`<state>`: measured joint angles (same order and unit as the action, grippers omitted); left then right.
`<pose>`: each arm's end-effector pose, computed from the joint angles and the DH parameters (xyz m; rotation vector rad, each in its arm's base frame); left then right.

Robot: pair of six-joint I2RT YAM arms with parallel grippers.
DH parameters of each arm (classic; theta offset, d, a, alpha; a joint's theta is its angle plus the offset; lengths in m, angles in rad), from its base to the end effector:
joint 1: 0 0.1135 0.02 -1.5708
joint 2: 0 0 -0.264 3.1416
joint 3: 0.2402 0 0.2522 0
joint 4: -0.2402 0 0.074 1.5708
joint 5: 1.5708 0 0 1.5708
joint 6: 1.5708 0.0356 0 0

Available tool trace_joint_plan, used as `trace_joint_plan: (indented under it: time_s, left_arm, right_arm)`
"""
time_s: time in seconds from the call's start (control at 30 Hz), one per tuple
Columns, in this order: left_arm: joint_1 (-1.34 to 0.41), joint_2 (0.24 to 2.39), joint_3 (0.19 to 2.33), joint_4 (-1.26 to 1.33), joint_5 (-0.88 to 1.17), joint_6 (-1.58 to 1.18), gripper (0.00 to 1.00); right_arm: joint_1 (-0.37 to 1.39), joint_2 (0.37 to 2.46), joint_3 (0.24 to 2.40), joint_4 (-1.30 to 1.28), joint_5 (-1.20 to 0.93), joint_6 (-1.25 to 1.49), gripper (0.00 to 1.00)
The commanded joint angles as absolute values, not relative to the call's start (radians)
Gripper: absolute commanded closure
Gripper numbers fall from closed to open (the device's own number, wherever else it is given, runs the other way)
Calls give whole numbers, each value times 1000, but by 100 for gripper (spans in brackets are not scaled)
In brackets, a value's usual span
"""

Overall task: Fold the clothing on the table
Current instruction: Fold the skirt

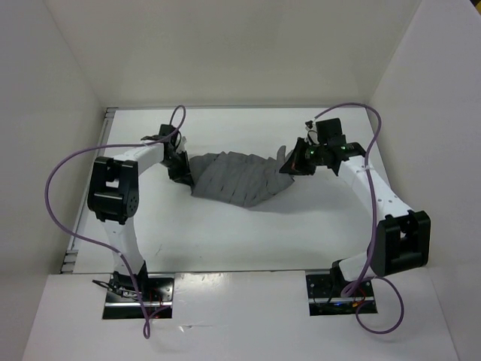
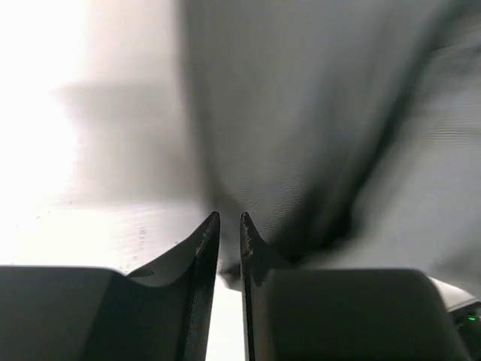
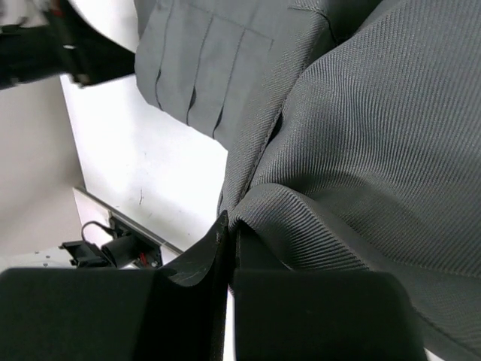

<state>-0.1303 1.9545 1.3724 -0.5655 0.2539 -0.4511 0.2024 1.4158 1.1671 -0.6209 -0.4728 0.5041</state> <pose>0.3964 -0.0610 0.1749 -0.3667 2.7411 -0.5083 0.2902 0.0761 0.2914 0.1581 2.5072 0.8822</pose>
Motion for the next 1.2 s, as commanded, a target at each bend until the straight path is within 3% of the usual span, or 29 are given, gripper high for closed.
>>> trace_joint_plan:
  time_s: [0.0, 0.3, 0.77, 0.8, 0.87, 0.97, 1.1, 1.17]
  left_arm:
    - [-137, 1985, 1351, -560, 210, -466, 78]
    - [-250, 2049, 1361, -486, 344, -514, 78]
    - [-262, 2040, 1361, -486, 353, -514, 78]
    - [-262, 2040, 1361, -486, 353, -514, 78]
    - [-262, 2031, 1361, -495, 362, -514, 78]
    - [-209, 1941, 1374, -506, 371, -514, 74]
    - [-150, 1844, 1429, -566, 251, -505, 70]
    - [-127, 1780, 1486, -600, 221, -477, 68]
  right_arm:
    - [230, 1408, 1247, -627, -479, 477, 100]
    - [414, 1598, 1420, -614, -431, 468, 100]
    - [606, 1997, 1798, -617, -431, 448, 100]
    - [606, 2015, 1815, -617, -440, 448, 95]
    - [615, 2067, 1853, -617, -483, 448, 69]
    - [624, 2060, 1862, -472, -639, 462, 53]
    - [624, 1924, 1783, -321, -638, 483, 48]
    - [624, 1821, 1758, -321, -518, 483, 46]
